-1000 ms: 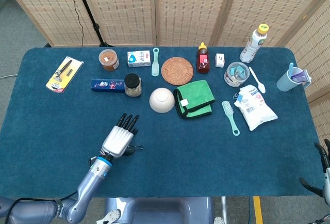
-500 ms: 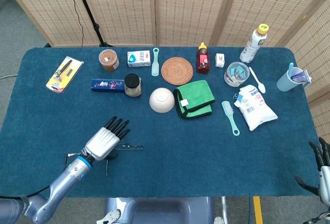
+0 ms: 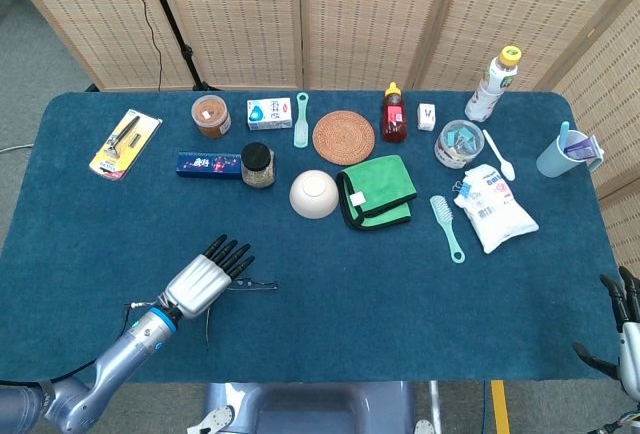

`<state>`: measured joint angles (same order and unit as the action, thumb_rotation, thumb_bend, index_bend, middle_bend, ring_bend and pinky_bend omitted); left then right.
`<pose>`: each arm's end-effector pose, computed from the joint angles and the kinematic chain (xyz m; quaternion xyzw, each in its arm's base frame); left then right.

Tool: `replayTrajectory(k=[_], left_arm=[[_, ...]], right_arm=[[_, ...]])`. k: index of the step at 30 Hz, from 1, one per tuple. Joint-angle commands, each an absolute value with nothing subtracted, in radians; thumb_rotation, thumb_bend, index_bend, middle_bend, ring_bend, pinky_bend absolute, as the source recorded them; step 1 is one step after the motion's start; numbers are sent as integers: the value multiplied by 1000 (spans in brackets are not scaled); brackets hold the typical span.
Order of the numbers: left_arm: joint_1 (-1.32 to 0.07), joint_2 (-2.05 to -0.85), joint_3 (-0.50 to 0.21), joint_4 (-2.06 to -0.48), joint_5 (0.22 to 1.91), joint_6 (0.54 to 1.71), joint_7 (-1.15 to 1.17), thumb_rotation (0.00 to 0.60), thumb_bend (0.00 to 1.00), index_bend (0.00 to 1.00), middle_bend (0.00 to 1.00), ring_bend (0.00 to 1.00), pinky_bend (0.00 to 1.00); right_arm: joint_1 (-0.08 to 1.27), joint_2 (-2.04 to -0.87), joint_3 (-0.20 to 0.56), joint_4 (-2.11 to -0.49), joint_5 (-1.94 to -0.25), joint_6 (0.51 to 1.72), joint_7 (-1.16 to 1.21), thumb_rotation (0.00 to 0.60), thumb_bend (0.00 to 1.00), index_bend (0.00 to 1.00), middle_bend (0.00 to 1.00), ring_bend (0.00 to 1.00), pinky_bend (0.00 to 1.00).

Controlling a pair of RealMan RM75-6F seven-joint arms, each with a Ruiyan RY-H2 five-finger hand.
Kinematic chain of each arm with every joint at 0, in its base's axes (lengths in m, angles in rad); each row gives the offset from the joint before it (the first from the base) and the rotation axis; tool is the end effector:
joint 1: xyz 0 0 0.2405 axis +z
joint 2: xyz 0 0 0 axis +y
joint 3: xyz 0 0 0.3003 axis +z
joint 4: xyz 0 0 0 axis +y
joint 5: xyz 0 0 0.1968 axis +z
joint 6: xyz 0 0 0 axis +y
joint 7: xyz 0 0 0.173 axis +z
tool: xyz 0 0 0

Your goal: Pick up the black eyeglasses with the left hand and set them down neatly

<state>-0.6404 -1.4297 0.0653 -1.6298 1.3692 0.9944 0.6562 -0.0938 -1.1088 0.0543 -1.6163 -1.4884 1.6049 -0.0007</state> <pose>-0.2084 0.3084 -0.0136 -0.8685 -0.1906 -0.2521 0.3818 -0.3703 -0.1484 0.2142 0.5326 -0.3999 0.3658 0.6501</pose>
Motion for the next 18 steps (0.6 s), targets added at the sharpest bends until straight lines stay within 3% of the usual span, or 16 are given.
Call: replayTrajectory(k=[1,18], left_arm=[[-637,-1436,68,-1620,1378,995,645,600,201,44,0,0,0],[-619,-1438,98,-1565,1421,980,583,600,201,48,0,0,0]], right_arm=[[-95,-1107,54,-1619,-1488,1606,-4,600,108,108,22,52,202],[-91,-1110,53,-1633,-1487,1601,-26,600,108,108,22,52,202]])
